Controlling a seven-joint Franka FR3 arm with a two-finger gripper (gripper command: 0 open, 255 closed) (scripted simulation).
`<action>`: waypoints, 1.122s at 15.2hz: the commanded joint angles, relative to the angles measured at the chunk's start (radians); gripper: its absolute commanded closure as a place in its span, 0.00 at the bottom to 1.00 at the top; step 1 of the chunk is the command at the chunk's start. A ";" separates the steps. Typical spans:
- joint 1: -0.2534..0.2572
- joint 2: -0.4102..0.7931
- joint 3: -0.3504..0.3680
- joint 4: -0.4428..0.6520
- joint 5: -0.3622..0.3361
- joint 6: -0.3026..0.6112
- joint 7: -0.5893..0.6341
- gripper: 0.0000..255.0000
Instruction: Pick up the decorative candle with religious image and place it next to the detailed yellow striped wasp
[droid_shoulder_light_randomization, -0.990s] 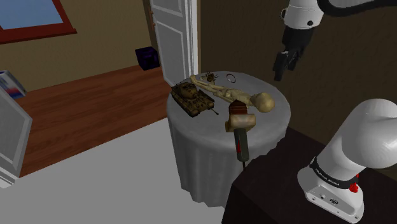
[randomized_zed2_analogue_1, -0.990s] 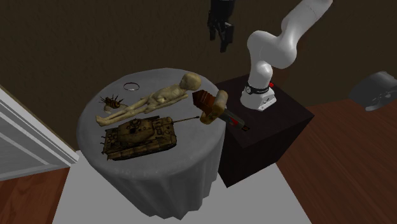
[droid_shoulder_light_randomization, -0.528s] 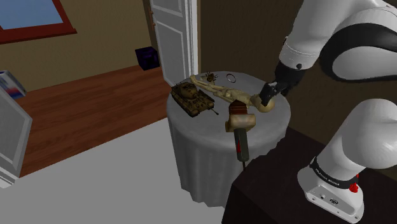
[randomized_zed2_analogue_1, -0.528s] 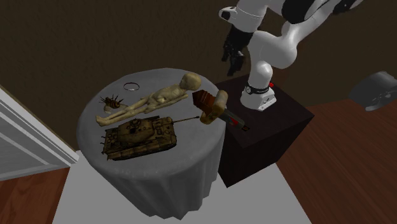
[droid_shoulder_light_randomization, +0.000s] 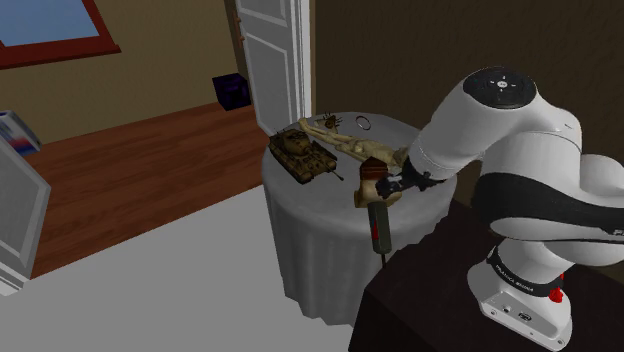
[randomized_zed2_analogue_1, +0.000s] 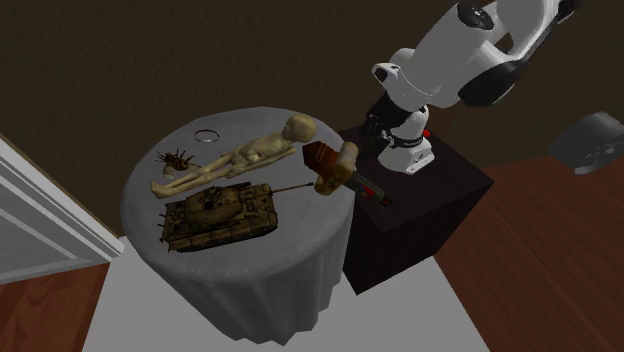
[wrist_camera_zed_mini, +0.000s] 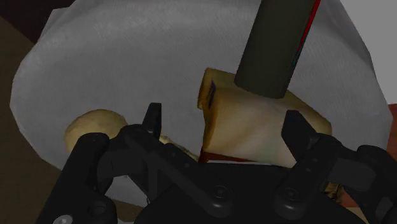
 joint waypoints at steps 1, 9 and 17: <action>-0.034 0.061 0.135 0.001 0.036 0.096 0.144 0.00; -0.217 0.225 0.401 0.013 0.060 0.328 0.344 0.00; -0.259 0.262 0.433 0.002 0.058 0.387 0.348 0.00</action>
